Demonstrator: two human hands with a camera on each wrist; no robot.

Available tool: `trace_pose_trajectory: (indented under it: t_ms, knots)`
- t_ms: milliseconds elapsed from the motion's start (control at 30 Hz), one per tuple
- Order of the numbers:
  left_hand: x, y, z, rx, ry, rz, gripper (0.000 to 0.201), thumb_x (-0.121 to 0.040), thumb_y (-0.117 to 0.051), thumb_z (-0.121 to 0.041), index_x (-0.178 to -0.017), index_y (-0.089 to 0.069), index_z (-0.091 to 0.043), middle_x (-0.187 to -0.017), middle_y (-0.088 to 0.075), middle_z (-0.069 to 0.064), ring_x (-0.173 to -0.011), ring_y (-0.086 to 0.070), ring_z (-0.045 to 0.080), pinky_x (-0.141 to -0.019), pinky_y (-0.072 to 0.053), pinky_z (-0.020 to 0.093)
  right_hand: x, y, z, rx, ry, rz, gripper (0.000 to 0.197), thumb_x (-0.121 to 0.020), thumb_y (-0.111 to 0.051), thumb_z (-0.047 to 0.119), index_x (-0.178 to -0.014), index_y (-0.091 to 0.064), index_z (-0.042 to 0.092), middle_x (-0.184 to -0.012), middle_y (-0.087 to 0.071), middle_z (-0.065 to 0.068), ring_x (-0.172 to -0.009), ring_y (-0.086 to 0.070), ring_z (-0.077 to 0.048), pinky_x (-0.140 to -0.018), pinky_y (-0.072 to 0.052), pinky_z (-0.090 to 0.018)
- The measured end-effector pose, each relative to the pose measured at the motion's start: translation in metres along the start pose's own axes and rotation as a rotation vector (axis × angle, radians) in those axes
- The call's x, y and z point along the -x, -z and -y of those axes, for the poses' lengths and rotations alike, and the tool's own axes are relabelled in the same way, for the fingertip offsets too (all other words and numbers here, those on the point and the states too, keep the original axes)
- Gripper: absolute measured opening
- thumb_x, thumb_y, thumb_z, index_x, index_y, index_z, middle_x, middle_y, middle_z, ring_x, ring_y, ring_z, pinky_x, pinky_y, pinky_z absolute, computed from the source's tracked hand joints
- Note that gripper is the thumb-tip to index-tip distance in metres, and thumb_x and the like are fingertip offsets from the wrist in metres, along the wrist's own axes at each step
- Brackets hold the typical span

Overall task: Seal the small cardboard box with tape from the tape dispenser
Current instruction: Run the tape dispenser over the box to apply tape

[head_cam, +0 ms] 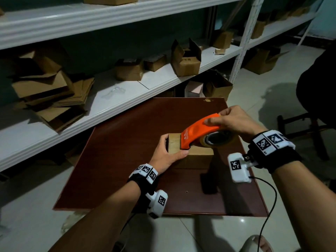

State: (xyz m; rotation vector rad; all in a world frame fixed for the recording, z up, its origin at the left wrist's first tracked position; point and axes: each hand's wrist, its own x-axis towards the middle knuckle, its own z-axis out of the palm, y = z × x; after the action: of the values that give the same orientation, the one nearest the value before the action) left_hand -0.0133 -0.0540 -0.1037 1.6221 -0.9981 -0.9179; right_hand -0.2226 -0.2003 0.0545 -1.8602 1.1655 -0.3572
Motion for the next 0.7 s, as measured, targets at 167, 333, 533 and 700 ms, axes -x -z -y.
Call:
trace_pose_trajectory:
  t_ms: [167, 333, 533, 700]
  knots:
    - [0.000, 0.001, -0.004, 0.013, 0.021, 0.007, 0.102, -0.055, -0.096, -0.065, -0.140, -0.047, -0.035, -0.136, -0.064, -0.008, -0.127, -0.064, 0.011, -0.112, -0.052, 0.048, -0.002, -0.006, 0.004, 0.030, -0.005, -0.032, 0.039, -0.071, -0.089, 0.043, -0.078, -0.072, 0.009, -0.075, -0.069, -0.012, -0.073, -0.062, -0.021, -0.066, -0.050, -0.036]
    - [0.001, 0.003, -0.015, 0.070, 0.056, 0.049, 0.107, -0.056, -0.101, -0.042, -0.147, -0.045, -0.030, -0.134, -0.063, -0.007, -0.126, -0.063, 0.014, -0.106, -0.054, 0.037, -0.004, -0.006, 0.001, 0.027, -0.009, -0.046, 0.053, -0.070, -0.090, 0.045, -0.092, -0.075, -0.002, -0.092, -0.075, -0.022, -0.079, -0.068, -0.030, -0.075, -0.057, -0.044]
    - [-0.001, -0.007, -0.031, 0.111, 0.178, -0.033, 0.071, -0.090, -0.057, -0.068, -0.148, -0.048, -0.028, -0.138, -0.064, 0.002, -0.129, -0.063, 0.022, -0.116, -0.047, 0.050, -0.003, -0.005, 0.001, 0.021, -0.024, -0.012, 0.036, -0.073, -0.088, 0.044, -0.077, -0.071, 0.012, -0.076, -0.067, -0.010, -0.073, -0.061, -0.021, -0.068, -0.048, -0.035]
    - [-0.003, -0.007, -0.034, -0.089, 0.145, -0.031, 0.051, -0.100, -0.047, -0.057, -0.139, -0.049, -0.025, -0.136, -0.064, 0.006, -0.127, -0.062, 0.028, -0.112, -0.048, 0.053, -0.005, -0.007, -0.001, 0.007, -0.030, -0.023, 0.050, -0.070, -0.090, 0.045, -0.089, -0.076, 0.001, -0.088, -0.073, -0.023, -0.078, -0.065, -0.024, -0.074, -0.053, -0.039]
